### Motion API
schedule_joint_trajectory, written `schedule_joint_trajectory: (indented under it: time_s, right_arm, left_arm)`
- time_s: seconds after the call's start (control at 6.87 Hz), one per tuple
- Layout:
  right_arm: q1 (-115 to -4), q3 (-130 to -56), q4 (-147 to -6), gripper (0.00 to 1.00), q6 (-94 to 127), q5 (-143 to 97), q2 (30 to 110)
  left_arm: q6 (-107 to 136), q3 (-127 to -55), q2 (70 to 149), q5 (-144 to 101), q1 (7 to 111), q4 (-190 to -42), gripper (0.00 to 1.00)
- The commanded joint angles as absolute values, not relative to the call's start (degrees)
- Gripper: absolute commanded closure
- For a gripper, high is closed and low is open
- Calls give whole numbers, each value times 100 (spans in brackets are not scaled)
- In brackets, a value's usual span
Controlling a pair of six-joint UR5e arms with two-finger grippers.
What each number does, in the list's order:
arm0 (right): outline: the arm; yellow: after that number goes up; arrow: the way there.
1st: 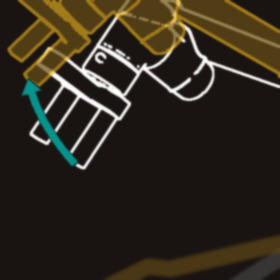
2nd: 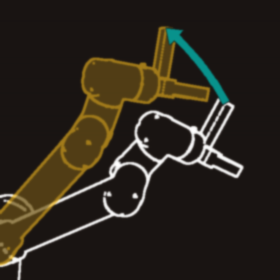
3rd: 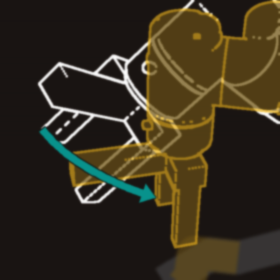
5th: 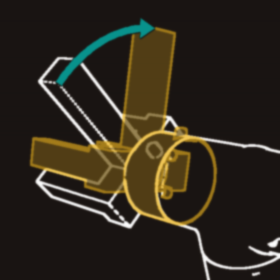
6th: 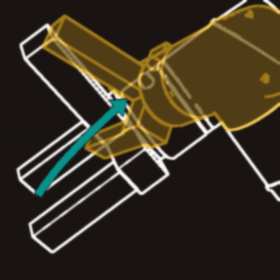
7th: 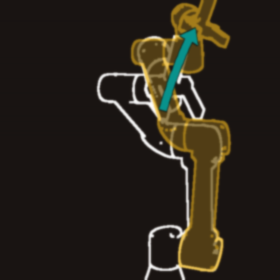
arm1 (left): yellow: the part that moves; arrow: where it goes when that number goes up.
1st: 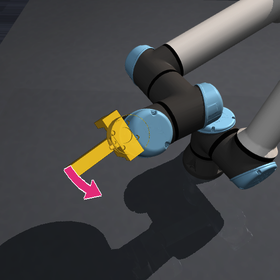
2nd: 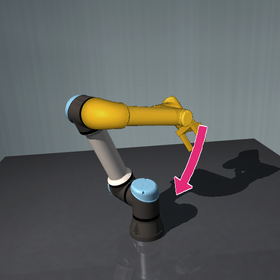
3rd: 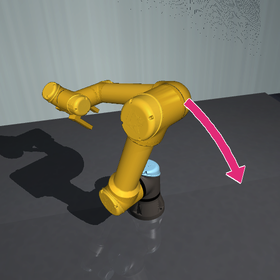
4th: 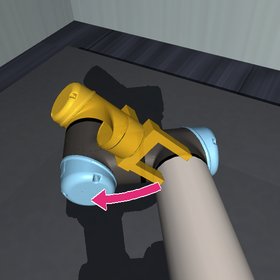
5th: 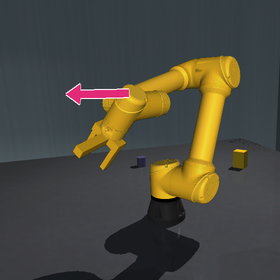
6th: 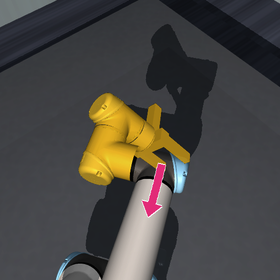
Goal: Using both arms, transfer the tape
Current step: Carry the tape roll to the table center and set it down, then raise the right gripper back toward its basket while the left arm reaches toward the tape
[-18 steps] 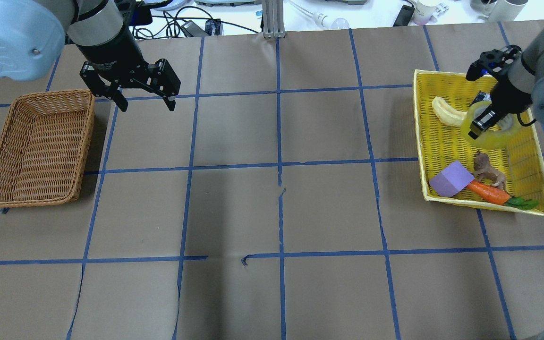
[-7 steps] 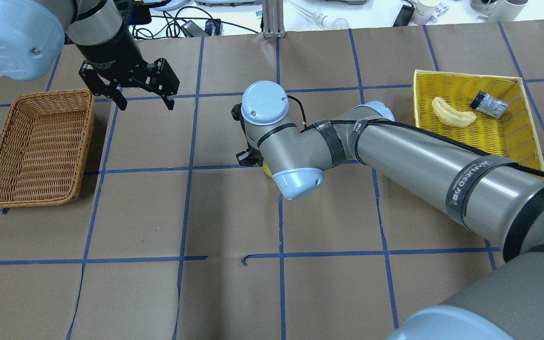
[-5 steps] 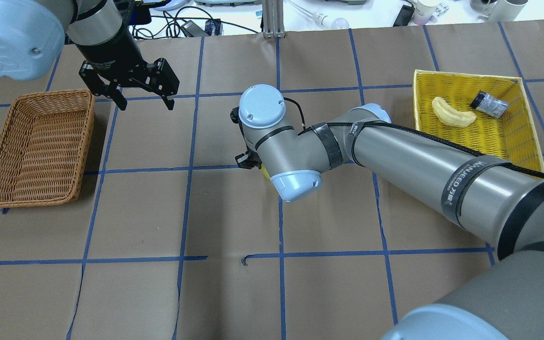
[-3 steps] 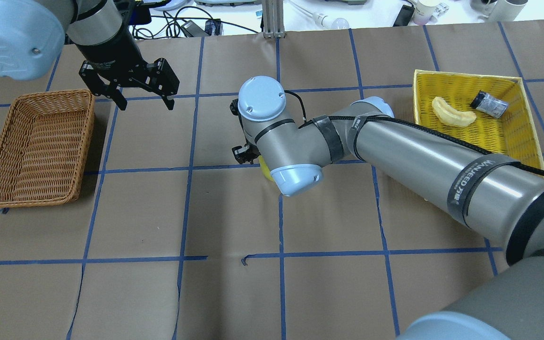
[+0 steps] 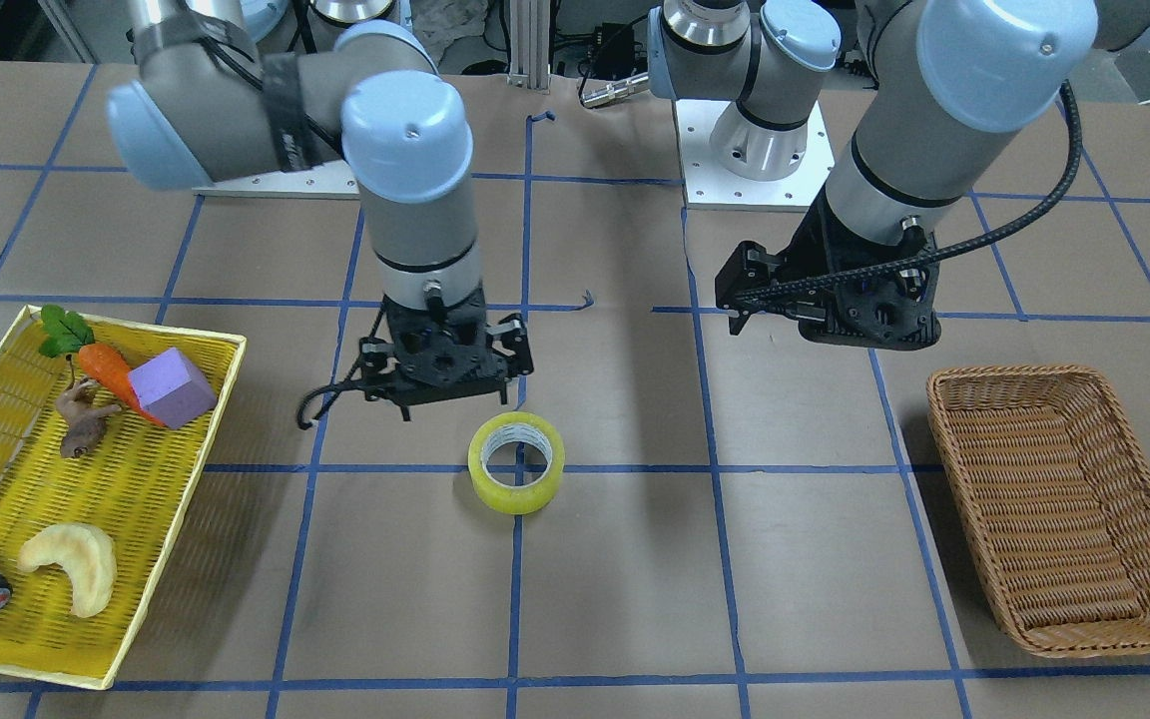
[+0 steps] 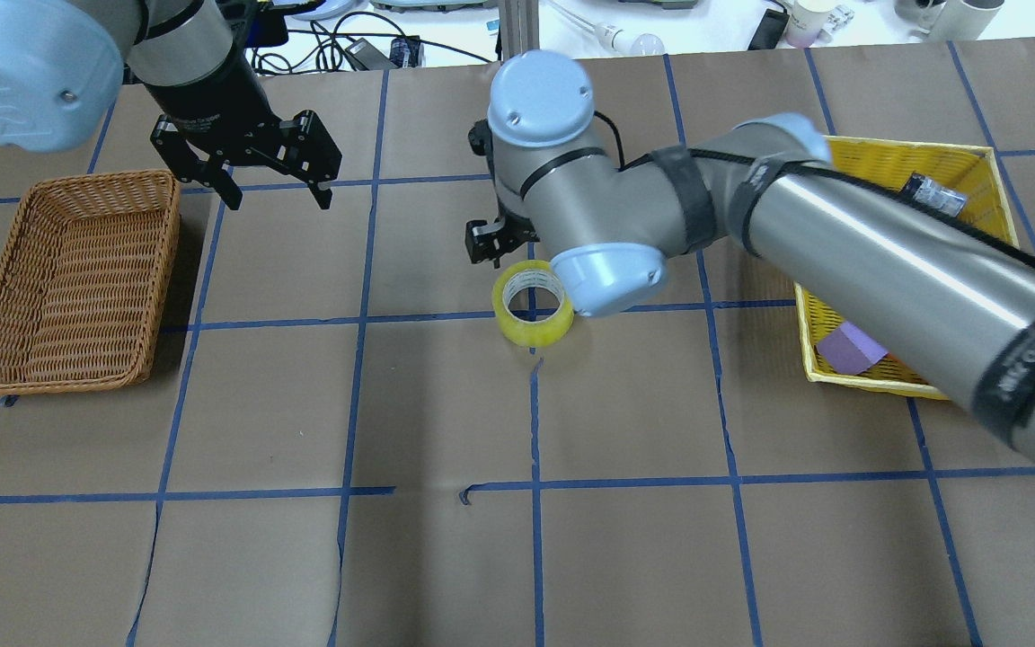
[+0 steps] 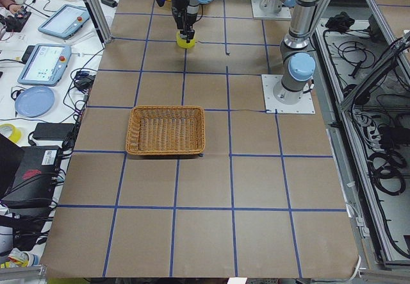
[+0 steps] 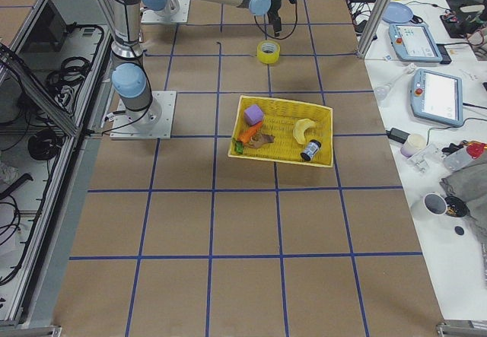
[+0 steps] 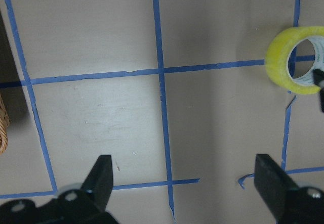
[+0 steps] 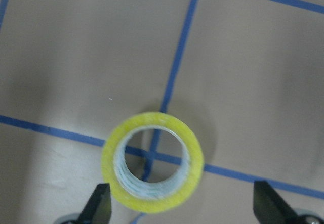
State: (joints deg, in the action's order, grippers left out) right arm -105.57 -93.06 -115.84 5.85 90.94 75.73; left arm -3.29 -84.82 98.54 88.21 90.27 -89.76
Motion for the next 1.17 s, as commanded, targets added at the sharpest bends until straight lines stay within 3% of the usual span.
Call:
schedule_joint_trajectory:
  time_s: [0.0,0.44,1.02]
  right_arm:
    - [-9786,-9255,-10471,0,571,9114,8478]
    - [-9378,-8685,-9547,0,510,9114,8701]
    - [-9369,-8578,-9466,0,501,9114,8710]
  left_arm:
    - [-81,-8473,9966,8780,9131,-8878,0]
    - [1023,-8927,10282,8754,10033,-7652,0]
    - [1793,-9659,11098,8719,10687,-5347,0]
